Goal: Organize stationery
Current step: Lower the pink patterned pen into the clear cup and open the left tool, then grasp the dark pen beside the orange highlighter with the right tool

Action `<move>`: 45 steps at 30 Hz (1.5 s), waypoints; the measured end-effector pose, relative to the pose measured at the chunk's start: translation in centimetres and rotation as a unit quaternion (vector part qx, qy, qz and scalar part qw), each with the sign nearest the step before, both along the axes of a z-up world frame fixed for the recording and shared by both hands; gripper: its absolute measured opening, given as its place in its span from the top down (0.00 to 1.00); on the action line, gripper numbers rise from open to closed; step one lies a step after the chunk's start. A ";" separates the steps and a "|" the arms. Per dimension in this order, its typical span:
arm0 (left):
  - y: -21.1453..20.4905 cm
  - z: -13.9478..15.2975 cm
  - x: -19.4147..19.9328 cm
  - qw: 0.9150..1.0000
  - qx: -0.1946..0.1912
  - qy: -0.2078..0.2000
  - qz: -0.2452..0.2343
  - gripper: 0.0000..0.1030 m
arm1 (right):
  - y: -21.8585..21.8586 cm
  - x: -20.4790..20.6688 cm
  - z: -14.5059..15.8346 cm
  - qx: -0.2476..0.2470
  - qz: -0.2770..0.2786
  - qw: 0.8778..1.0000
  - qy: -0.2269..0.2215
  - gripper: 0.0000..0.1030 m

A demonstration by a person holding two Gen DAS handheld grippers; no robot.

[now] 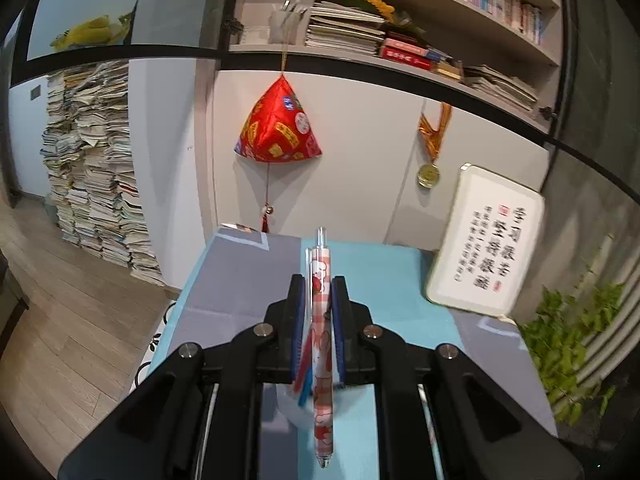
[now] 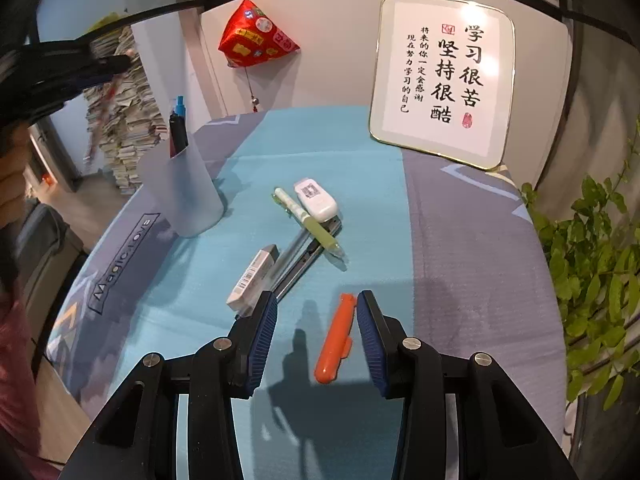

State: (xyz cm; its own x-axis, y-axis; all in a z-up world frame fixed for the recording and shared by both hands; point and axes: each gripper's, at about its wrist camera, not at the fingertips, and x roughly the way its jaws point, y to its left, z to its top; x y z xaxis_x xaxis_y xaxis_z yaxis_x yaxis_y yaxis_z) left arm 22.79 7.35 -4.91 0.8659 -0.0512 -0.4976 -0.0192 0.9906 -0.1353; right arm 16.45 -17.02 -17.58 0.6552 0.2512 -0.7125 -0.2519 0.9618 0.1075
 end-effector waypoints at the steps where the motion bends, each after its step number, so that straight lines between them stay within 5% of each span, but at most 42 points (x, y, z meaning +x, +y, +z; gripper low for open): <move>1: 0.1 -0.3 0.5 1.000 0.002 -0.001 0.007 0.89 | 0.0 0.0 0.0 -0.001 0.001 1.000 -0.002 0.60; 15: 0.5 -3.6 3.9 0.999 0.000 0.000 0.048 0.89 | 0.7 0.9 -1.3 -0.007 0.009 1.000 0.016 0.60; 38: 1.1 -6.4 1.0 0.999 -0.007 0.021 0.023 0.89 | 1.3 4.2 -2.7 0.007 -0.019 0.997 0.070 0.60; 45: 0.9 -5.1 -2.4 0.999 0.027 -0.017 0.033 0.76 | 1.5 5.3 -2.6 0.015 -0.041 0.997 0.070 0.60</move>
State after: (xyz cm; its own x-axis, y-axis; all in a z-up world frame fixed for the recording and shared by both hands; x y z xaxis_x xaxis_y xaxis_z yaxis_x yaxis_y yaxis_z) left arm 20.40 8.27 -9.98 0.8829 0.0321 -0.4684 -0.0807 0.9932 -0.0840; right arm 21.76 -15.52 -20.18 0.5686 0.2234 -0.7917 -0.1538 0.9743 0.1645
